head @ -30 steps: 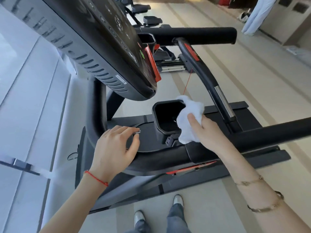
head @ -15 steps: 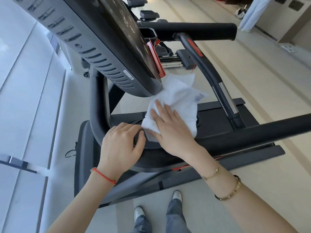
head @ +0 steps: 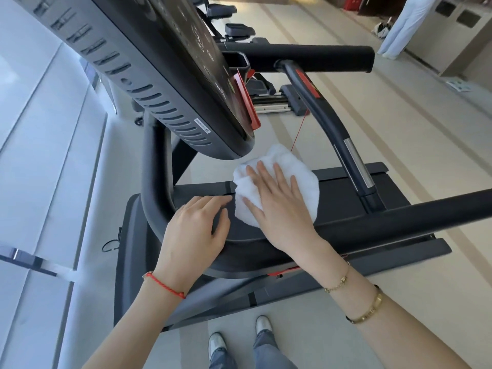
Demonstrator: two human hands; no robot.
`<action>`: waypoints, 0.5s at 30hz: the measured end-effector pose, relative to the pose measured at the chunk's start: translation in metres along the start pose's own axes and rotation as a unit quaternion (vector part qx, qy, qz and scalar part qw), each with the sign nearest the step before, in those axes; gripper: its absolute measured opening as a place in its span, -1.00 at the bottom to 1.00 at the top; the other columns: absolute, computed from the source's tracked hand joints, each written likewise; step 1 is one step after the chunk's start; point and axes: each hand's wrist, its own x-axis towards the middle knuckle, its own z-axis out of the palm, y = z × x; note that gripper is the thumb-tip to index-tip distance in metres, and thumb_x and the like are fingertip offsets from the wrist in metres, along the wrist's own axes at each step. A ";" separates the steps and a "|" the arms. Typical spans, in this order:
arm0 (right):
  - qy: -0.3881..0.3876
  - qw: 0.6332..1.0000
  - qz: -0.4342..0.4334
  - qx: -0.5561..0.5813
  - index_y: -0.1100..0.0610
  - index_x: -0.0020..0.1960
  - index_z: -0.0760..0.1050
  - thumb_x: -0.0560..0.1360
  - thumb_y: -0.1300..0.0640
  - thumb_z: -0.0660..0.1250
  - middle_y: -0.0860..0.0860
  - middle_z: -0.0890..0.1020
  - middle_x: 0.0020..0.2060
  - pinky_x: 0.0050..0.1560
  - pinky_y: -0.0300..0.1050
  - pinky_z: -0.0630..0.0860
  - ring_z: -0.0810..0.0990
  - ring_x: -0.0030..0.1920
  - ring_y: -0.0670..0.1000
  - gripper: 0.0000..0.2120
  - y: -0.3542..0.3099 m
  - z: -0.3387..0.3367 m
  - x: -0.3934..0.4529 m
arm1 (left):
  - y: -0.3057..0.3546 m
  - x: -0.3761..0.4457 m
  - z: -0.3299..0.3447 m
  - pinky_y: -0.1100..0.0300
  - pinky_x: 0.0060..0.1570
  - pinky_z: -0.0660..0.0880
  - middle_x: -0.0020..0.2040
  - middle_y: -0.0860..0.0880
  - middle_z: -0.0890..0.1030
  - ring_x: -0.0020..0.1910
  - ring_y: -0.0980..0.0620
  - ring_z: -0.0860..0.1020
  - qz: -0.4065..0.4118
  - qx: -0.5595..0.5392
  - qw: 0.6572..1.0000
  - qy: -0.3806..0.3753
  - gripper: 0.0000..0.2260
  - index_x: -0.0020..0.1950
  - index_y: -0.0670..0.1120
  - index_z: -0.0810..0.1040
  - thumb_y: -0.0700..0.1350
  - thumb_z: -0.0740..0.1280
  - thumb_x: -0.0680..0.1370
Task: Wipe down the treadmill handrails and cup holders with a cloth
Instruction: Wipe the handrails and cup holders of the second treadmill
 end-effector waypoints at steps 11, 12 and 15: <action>-0.040 0.998 0.012 0.039 0.00 0.54 0.09 0.64 -0.15 0.02 0.05 0.33 0.40 0.32 0.08 0.30 0.29 0.33 0.18 -0.49 0.065 -0.022 0.054 | 0.036 0.013 0.022 0.12 0.02 0.52 0.20 0.08 0.59 0.16 0.04 0.54 -0.028 -0.003 1.000 -0.004 -0.72 0.30 -0.04 0.54 -0.09 0.27 0.60; -0.054 0.997 0.004 0.048 0.01 0.52 0.10 0.63 -0.14 0.08 0.08 0.34 0.35 0.25 0.06 0.34 0.33 0.25 0.19 -0.48 0.069 -0.022 0.055 | 0.037 0.014 0.025 0.13 0.05 0.52 0.23 0.08 0.58 0.18 0.04 0.53 -0.030 0.002 1.000 -0.008 -0.70 0.33 -0.04 0.53 -0.06 0.26 0.61; -0.072 0.992 0.010 0.107 -0.06 0.52 0.02 0.59 -0.11 0.20 0.10 0.28 0.34 -0.06 -0.01 0.36 0.43 0.04 0.20 -0.41 0.085 -0.016 0.045 | 0.041 0.016 0.032 0.14 0.16 0.49 0.34 0.07 0.51 0.27 0.05 0.49 -0.040 0.016 0.999 -0.017 -0.63 0.40 -0.07 0.47 0.01 0.26 0.61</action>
